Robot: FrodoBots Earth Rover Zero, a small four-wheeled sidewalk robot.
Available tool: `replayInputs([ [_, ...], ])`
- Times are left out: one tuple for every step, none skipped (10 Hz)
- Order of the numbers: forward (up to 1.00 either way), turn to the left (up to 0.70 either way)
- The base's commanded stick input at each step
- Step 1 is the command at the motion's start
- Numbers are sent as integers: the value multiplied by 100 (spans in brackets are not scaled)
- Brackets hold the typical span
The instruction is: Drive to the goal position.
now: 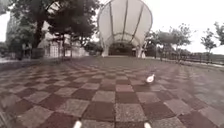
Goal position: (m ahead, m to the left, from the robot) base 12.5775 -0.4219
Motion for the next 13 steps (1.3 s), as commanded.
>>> replayInputs([
  [50, 0],
  [50, 0],
  [50, 0],
  [50, 0],
  [50, 0],
  [50, 0],
  [50, 0],
  [50, 0],
  [50, 0],
  [50, 0],
  [50, 0],
  [50, 0],
  [50, 0],
])
